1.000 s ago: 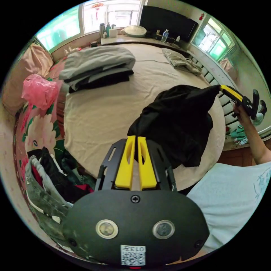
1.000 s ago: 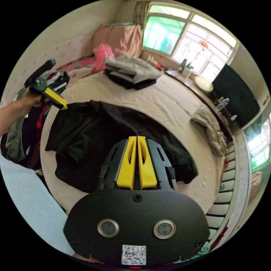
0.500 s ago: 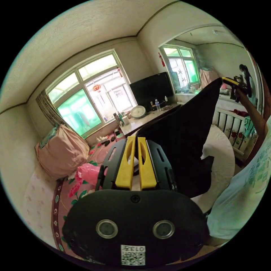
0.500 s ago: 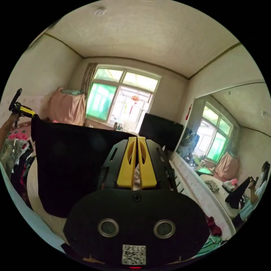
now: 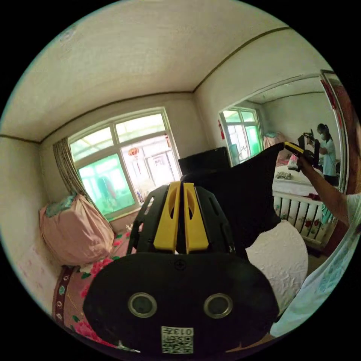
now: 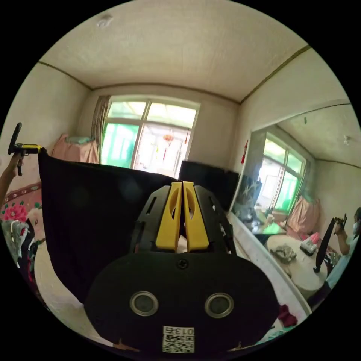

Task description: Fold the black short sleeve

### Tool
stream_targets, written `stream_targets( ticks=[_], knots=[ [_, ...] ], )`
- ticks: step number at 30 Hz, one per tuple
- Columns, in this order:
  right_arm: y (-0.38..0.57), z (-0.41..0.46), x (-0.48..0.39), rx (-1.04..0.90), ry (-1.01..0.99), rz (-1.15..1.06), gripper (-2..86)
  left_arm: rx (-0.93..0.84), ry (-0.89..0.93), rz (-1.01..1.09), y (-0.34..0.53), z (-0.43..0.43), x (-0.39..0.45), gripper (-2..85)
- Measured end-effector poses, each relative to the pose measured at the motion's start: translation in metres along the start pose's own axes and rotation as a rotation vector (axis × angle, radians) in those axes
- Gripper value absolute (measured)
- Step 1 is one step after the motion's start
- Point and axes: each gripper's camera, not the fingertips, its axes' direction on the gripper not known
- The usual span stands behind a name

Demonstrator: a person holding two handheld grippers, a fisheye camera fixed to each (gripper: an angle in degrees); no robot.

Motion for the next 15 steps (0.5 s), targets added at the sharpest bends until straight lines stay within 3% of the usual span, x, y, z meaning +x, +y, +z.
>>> stream_targets(
  ticks=[4, 8, 11, 15],
  knots=[
    [0.010, -0.062, 0.025, 0.154, -0.059, 0.012, 0.0, 0.090, -0.029, 0.157, 0.000, -0.073, 0.031, 0.3],
    [0.068, -0.094, 0.026, 0.099, -0.119, 0.003, 0.0, -0.038, -0.023, 0.290, 0.061, -0.098, 0.076, 0.3],
    [0.139, -0.103, 0.014, -0.083, -0.140, 0.011, 0.0, -0.224, 0.092, 0.274, 0.128, -0.075, 0.098, 0.3],
    [0.257, -0.101, -0.008, -0.443, -0.153, 0.174, 0.0, -0.535, 0.368, -0.024, 0.247, -0.004, 0.104, 0.3]
  ],
)
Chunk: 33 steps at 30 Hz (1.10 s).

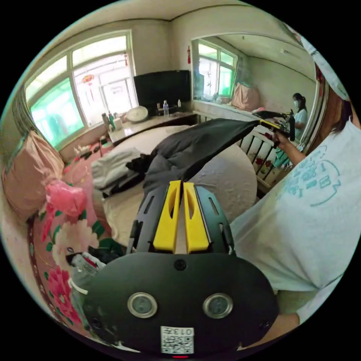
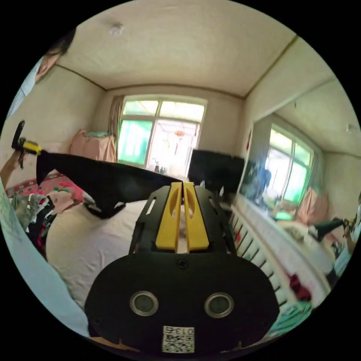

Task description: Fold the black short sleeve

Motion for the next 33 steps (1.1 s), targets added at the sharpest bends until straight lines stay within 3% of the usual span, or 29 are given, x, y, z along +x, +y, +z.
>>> stream_targets(
  ticks=[2, 7, 12, 17, 21, 25, 28, 33],
  knots=[
    [0.046, 0.026, -0.003, -0.139, -0.005, 0.100, 0.1, -0.068, 0.064, -0.053, 0.032, 0.048, -0.005, 0.3],
    [0.152, 0.101, -0.021, -0.601, 0.044, 0.101, 0.1, -0.376, 0.181, -0.140, 0.098, 0.162, -0.013, 0.3],
    [0.175, 0.112, -0.006, -0.704, 0.078, 0.143, 0.1, -0.528, 0.382, -0.147, 0.123, 0.212, -0.019, 0.4],
    [0.181, 0.107, 0.001, -0.777, 0.088, 0.050, 0.4, -0.573, 0.501, -0.126, 0.124, 0.226, -0.025, 1.0],
    [0.207, 0.120, 0.004, -0.885, 0.102, 0.053, 1.6, -0.615, 0.606, -0.228, 0.133, 0.253, -0.043, 3.7],
    [0.217, 0.137, 0.016, -0.959, 0.103, 0.126, 7.0, -0.508, 0.471, -0.341, 0.116, 0.243, -0.087, 8.2],
    [0.195, 0.142, 0.035, -0.847, 0.163, 0.194, 8.0, -0.346, 0.334, -0.426, 0.087, 0.236, -0.135, 9.7],
    [0.149, 0.198, 0.040, -0.727, 0.175, 0.154, 7.8, -0.332, 0.128, -0.431, 0.009, 0.311, -0.181, 12.9]
  ],
)
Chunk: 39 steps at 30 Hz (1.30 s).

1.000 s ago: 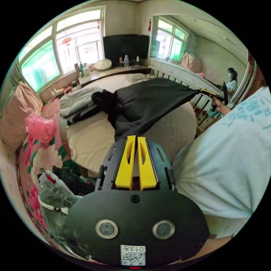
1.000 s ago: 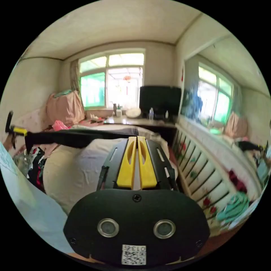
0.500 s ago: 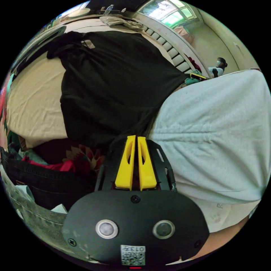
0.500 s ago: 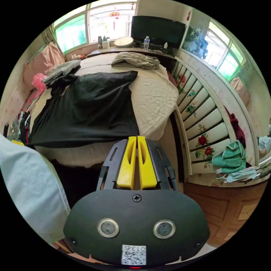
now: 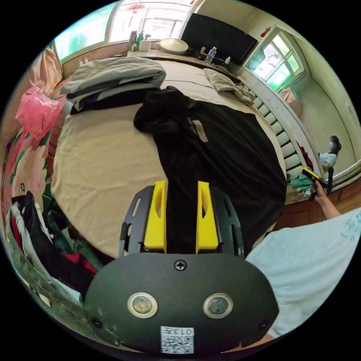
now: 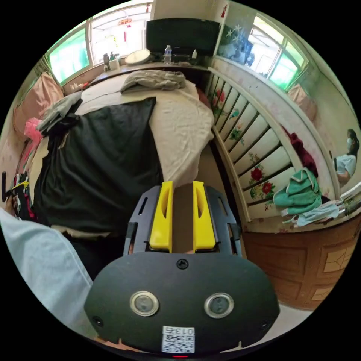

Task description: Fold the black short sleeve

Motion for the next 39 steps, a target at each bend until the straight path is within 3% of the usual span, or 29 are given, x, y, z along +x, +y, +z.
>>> stream_targets(
  ticks=[3, 7, 10, 16, 17, 22, 27, 33, 39],
  knots=[
    [-0.049, 0.028, -0.034, 0.028, -0.068, -0.100, 7.0, -0.083, -0.033, 0.016, -0.051, 0.043, 0.000, 12.2],
    [-0.102, 0.075, -0.096, 0.024, -0.094, -0.268, 4.6, -0.164, -0.170, 0.031, -0.079, 0.069, -0.005, 2.6],
    [-0.125, 0.102, -0.121, 0.019, -0.145, -0.303, 3.4, -0.176, -0.128, -0.030, -0.082, 0.055, -0.025, 1.3],
    [-0.139, 0.143, -0.126, -0.043, -0.149, -0.297, 1.5, -0.098, -0.030, -0.361, -0.011, 0.004, -0.120, 1.2],
    [-0.140, 0.146, -0.124, -0.051, -0.145, -0.288, 1.5, -0.072, 0.063, -0.461, 0.012, 0.000, -0.144, 1.5],
    [-0.150, 0.146, -0.093, -0.020, -0.110, -0.201, 2.0, 0.205, 0.168, -0.830, 0.090, -0.044, -0.200, 4.0],
    [-0.194, 0.149, -0.098, 0.053, -0.084, -0.229, 6.1, 0.078, -0.007, -0.434, -0.007, -0.041, -0.151, 10.5],
    [-0.276, 0.171, -0.116, 0.108, -0.068, -0.256, 7.3, -0.032, -0.078, -0.056, -0.149, 0.017, -0.076, 11.7],
    [-0.313, 0.221, -0.111, -0.042, -0.067, -0.270, 8.4, -0.110, -0.127, 0.056, -0.229, 0.064, -0.040, 13.0]
  ],
)
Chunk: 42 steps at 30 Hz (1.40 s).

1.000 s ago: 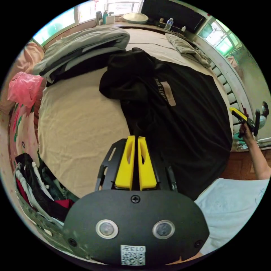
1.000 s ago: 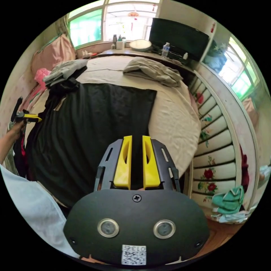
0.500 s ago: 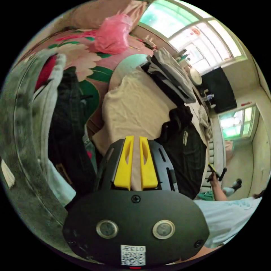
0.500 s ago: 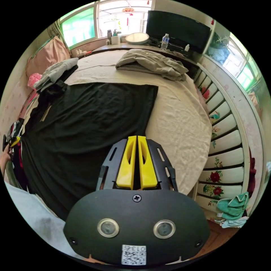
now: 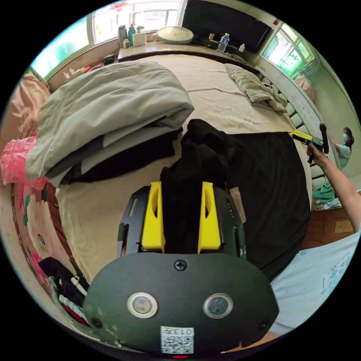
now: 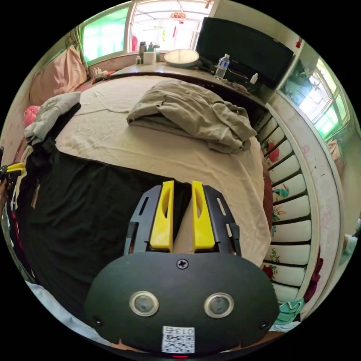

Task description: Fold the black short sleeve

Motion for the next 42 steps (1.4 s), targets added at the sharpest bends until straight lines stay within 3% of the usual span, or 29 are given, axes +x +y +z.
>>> stream_targets(
  ticks=[4, 7, 10, 14, 19, 23, 28, 33, 37, 40, 42],
  knots=[
    [0.000, 0.018, -0.004, -0.038, -0.033, -0.048, 2.7, -0.104, -0.032, 0.014, -0.019, 0.026, 0.011, 2.7],
    [0.004, 0.007, -0.014, -0.017, 0.016, -0.122, 1.4, -0.133, -0.072, 0.002, -0.019, 0.032, 0.017, 1.2],
    [0.013, -0.031, -0.011, 0.149, 0.117, -0.131, 1.3, 0.020, -0.129, -0.025, -0.008, 0.001, 0.027, 0.8],
    [0.009, -0.043, -0.003, 0.218, 0.178, -0.126, 2.1, 0.159, -0.216, -0.077, -0.002, -0.024, 0.022, 1.2],
    [-0.007, -0.009, 0.011, 0.033, 0.082, 0.002, 6.8, 0.167, -0.095, -0.209, -0.002, -0.013, -0.006, 5.0],
    [0.023, -0.035, 0.039, 0.114, -0.006, 0.145, 6.9, 0.129, 0.012, -0.272, 0.028, -0.013, -0.027, 5.5],
    [0.117, -0.102, 0.035, 0.170, -0.099, 0.095, 1.1, 0.179, -0.062, -0.209, 0.102, -0.047, -0.007, 1.4],
    [0.232, -0.136, -0.019, 0.143, 0.067, 0.010, 0.3, 0.044, -0.280, -0.084, 0.202, -0.051, 0.059, 0.0],
    [0.317, -0.145, -0.038, 0.042, 0.026, 0.178, 1.0, -0.070, -0.184, -0.088, 0.272, -0.041, 0.083, 0.4],
    [0.364, -0.158, -0.036, 0.016, -0.052, 0.268, 3.4, -0.090, -0.016, -0.147, 0.328, -0.038, 0.094, 1.8],
    [0.388, -0.166, -0.032, 0.013, -0.060, 0.313, 6.5, -0.149, -0.025, -0.126, 0.360, -0.033, 0.107, 4.2]
  ],
)
